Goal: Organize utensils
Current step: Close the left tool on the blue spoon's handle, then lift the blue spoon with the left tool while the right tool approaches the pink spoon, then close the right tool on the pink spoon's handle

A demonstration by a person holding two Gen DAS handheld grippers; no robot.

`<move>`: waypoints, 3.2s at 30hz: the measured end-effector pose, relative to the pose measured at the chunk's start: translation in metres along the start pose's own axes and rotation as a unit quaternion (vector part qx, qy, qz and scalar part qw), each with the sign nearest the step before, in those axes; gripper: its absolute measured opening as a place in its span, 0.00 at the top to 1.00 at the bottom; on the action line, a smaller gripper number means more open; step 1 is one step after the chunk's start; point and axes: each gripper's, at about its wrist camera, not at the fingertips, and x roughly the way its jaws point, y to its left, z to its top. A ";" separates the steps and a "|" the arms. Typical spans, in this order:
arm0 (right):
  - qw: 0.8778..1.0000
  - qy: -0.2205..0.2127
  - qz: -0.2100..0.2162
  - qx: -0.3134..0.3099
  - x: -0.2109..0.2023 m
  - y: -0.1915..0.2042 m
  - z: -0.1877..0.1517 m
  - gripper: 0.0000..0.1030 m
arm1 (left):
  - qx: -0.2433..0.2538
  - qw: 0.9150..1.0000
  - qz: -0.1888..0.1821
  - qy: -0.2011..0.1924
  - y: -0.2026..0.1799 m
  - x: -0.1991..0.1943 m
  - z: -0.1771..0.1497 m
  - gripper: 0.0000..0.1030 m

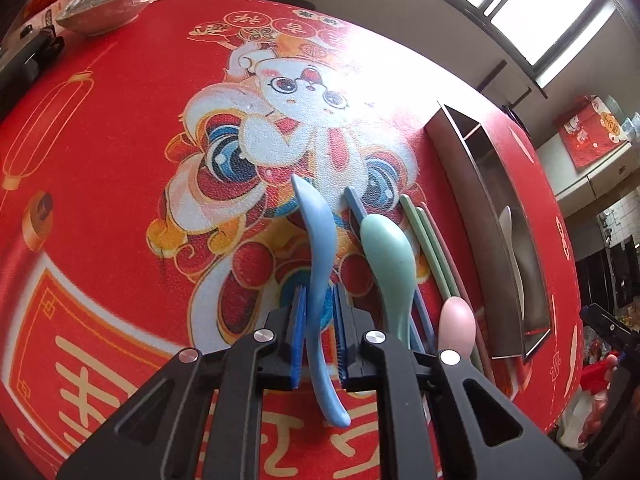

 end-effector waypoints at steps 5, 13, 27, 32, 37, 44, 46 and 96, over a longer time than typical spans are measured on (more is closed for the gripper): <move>1.000 0.005 0.009 -0.003 0.003 0.003 0.001 0.15 | 0.038 0.999 0.021 0.023 -0.017 0.007 -0.010 0.88; 0.999 0.021 0.018 -0.016 0.012 0.010 -0.001 0.15 | 0.052 0.998 0.040 0.020 -0.022 0.004 -0.024 0.88; 0.994 0.054 0.031 -0.087 0.019 0.044 -0.017 0.15 | 0.019 1.000 0.020 0.000 -0.012 -0.021 -0.045 0.89; 0.992 0.051 0.049 -0.108 0.018 0.064 -0.021 0.15 | 0.006 1.000 0.005 -0.009 -0.009 -0.036 -0.052 0.89; 0.988 0.055 0.065 -0.129 0.022 0.091 -0.028 0.15 | 0.011 1.000 -0.004 -0.020 -0.005 -0.051 -0.057 0.89; 0.982 0.068 0.088 -0.149 0.032 0.131 -0.042 0.25 | 0.015 1.000 -0.007 -0.019 0.013 -0.065 -0.065 0.89; 0.981 0.079 0.091 -0.151 0.038 0.140 -0.046 0.30 | 0.012 1.000 -0.008 -0.016 0.020 -0.066 -0.068 0.89; 0.982 0.122 0.048 -0.138 0.094 0.189 -0.059 0.93 | 0.025 0.999 -0.042 0.019 0.084 -0.050 -0.070 0.88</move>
